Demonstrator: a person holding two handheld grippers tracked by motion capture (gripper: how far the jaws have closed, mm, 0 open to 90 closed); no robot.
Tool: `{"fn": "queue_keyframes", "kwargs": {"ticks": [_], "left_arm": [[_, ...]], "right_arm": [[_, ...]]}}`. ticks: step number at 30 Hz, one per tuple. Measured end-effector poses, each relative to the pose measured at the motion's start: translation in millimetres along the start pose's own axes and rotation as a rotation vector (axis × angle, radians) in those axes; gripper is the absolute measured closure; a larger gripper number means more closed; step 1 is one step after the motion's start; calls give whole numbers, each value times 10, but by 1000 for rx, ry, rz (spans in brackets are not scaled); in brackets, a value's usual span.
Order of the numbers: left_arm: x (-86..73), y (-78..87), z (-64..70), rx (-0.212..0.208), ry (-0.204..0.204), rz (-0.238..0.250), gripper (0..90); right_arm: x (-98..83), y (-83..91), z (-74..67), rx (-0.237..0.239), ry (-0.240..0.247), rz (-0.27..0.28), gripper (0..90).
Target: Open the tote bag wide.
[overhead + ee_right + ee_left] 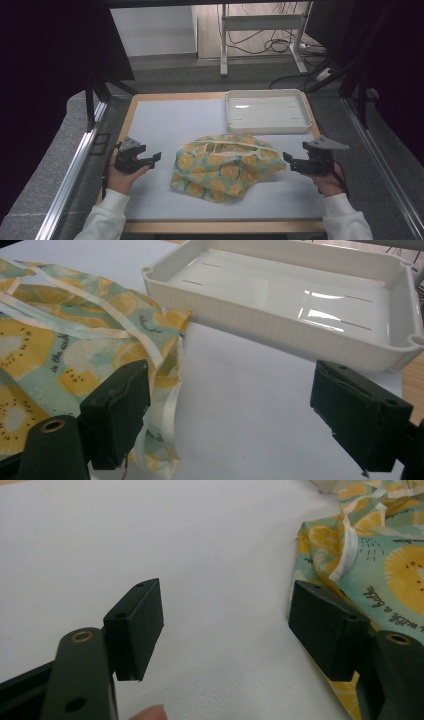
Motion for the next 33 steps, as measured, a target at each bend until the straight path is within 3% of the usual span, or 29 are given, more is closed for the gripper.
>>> {"fn": "queue_keyframes", "kwargs": {"ticks": [6, 15, 19, 26, 29, 30, 33], "left_arm": [[-21, -18, 72, -17, -41, -13, 305], [-44, 58, 83, -11, -59, 5, 306], [-46, 136, 31, 4, -46, 31, 321], [-100, 189, -25, 0, -32, 25, 330], [-86, 223, -6, -3, -32, 33, 336], [-81, 226, 7, -5, -31, 34, 339], [-58, 216, 57, -13, -38, 33, 339]], "right_arm": [[6, -22, -35, -4, 7, 9, 165], [8, -95, -45, -9, 7, 1, 168], [5, -135, -66, -3, 10, -11, 168], [44, -221, -99, -20, 28, -22, 175], [34, -225, -94, -48, 38, -26, 194], [30, -218, -82, -39, 15, -27, 198], [30, -212, -70, -42, 9, -27, 201]]}}
Point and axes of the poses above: each handheld gripper's, and its own axes: y roughly backward along the jaws, x roughly out of its top, z roughly to its right, the point moved 4 cm from there along -y, roughly forward along the jaws, and after that the axes turned 2 degrees about x, right-handed, at the moved point
